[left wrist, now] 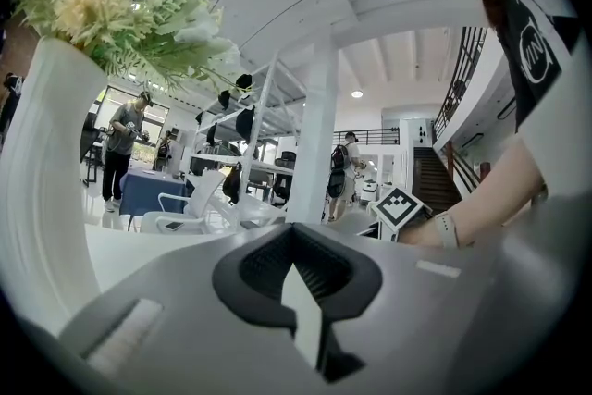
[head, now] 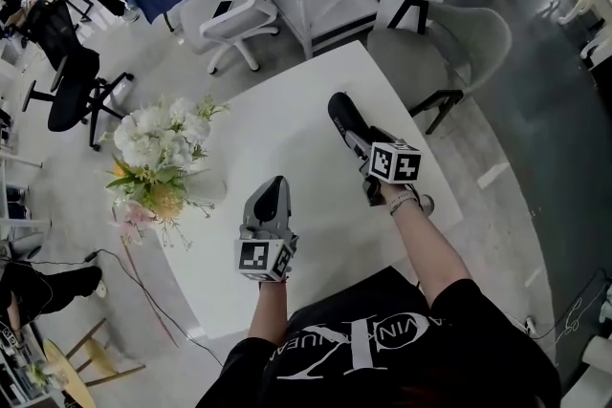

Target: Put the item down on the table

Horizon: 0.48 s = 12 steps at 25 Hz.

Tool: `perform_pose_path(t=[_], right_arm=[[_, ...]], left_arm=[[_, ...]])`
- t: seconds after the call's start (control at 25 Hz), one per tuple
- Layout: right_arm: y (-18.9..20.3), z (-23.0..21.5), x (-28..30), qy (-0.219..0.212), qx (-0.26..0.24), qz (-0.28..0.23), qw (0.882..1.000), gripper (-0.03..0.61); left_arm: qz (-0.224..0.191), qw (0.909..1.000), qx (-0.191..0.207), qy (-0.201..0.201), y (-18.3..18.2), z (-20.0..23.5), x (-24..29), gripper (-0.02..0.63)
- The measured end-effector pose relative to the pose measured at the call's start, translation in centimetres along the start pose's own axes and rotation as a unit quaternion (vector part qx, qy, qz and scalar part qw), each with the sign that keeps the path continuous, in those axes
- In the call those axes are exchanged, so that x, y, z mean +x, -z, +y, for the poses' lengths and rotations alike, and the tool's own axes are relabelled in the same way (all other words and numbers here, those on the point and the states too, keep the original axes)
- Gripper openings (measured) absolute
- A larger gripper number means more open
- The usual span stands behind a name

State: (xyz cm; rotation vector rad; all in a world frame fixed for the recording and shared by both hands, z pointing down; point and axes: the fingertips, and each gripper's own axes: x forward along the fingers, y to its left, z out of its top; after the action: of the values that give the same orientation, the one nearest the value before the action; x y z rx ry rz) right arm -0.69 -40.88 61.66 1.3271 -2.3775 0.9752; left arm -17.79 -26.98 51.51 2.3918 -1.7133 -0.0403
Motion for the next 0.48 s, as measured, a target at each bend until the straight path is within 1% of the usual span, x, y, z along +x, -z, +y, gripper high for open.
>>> perform_pose_path(t=[0.48], right_arm=[[-1.2,-0.5,-1.9,0.012,-0.032,-0.02,0.999,0.261]], left_arm=[[0.002,1.0,-0.004,0.004,0.1,0.0,0.1,0.011]])
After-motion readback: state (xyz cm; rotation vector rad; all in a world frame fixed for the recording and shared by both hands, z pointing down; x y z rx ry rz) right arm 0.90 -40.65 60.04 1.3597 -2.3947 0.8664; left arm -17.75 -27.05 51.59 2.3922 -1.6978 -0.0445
